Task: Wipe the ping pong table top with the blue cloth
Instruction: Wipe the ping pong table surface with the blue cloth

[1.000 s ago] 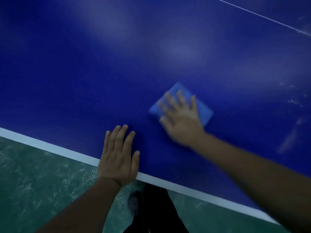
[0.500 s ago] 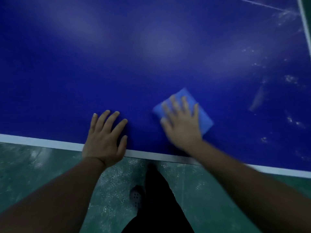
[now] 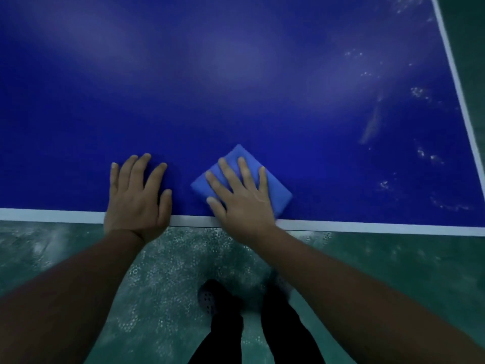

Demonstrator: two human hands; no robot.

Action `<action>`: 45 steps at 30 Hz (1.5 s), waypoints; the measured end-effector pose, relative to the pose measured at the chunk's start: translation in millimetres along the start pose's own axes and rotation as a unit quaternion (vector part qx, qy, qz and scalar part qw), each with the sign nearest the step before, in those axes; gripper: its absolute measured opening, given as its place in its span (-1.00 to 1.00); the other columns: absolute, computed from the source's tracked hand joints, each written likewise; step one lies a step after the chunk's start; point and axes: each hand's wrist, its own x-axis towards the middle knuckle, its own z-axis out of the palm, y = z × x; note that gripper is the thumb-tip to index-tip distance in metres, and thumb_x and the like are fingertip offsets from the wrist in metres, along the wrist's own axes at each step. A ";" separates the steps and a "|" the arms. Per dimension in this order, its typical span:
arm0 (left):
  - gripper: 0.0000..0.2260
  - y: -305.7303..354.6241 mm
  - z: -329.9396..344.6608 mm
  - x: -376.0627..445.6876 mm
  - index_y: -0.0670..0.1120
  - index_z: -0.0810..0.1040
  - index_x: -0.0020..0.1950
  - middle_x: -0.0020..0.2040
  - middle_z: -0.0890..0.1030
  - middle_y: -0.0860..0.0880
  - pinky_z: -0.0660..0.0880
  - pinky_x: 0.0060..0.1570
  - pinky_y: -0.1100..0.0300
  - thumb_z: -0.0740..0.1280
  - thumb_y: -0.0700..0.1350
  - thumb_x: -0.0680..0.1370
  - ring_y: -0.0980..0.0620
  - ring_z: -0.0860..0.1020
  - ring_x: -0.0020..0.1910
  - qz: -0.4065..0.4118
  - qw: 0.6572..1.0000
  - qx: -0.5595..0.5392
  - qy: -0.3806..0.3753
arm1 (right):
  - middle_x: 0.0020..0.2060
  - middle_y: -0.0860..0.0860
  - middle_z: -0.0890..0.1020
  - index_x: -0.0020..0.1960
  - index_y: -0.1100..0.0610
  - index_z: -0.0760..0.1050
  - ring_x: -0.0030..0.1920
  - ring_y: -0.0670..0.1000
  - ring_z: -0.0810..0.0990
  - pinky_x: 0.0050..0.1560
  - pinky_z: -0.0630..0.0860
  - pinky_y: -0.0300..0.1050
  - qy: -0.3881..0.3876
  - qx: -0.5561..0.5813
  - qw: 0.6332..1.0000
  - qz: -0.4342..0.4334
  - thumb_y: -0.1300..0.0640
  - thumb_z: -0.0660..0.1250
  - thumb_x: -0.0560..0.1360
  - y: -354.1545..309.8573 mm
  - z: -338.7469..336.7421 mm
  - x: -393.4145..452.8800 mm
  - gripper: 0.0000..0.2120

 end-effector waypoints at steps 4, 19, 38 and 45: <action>-0.48 3.4 -0.6 0.6 -0.18 0.45 0.40 0.42 0.36 -0.26 -0.03 0.50 -0.29 0.05 0.08 0.58 -0.30 0.25 0.45 -0.009 0.999 0.026 -0.029 | 0.60 -0.05 0.16 0.57 -0.17 0.20 0.60 0.16 0.04 0.51 -0.06 0.36 -0.026 -0.031 0.996 0.085 -0.25 -0.03 0.63 97.1 -16.2 -54.8 -0.47; -0.49 226.2 27.5 20.0 -0.22 0.46 0.41 0.47 0.40 -0.22 0.04 0.52 -0.14 0.08 0.04 0.57 -0.23 0.32 0.48 0.089 0.987 -0.108 -0.080 | 0.61 -0.03 0.11 0.60 -0.12 0.13 0.60 0.15 0.04 0.53 -0.02 0.32 0.012 -0.056 0.962 0.267 -0.17 0.01 0.67 241.8 -31.4 -76.4 -0.49; -0.42 262.4 44.5 22.3 -0.28 0.41 0.43 0.46 0.34 -0.32 0.04 0.50 -0.28 0.05 0.10 0.59 -0.32 0.25 0.48 0.118 0.987 0.023 -0.107 | 0.63 0.01 0.00 0.63 -0.10 0.03 0.61 0.17 -0.07 0.52 -0.11 0.38 0.049 0.030 0.891 0.451 -0.16 -0.07 0.68 355.2 -54.5 -104.7 -0.47; -0.46 259.5 46.1 22.1 -0.20 0.45 0.43 0.44 0.38 -0.27 0.06 0.49 -0.29 0.04 0.11 0.61 -0.33 0.28 0.46 0.155 0.980 0.045 -0.114 | 0.60 -0.03 0.17 0.58 -0.14 0.19 0.60 0.15 0.06 0.51 0.00 0.34 -0.005 -0.029 0.992 0.120 -0.21 -0.05 0.65 318.3 -40.2 -105.7 -0.48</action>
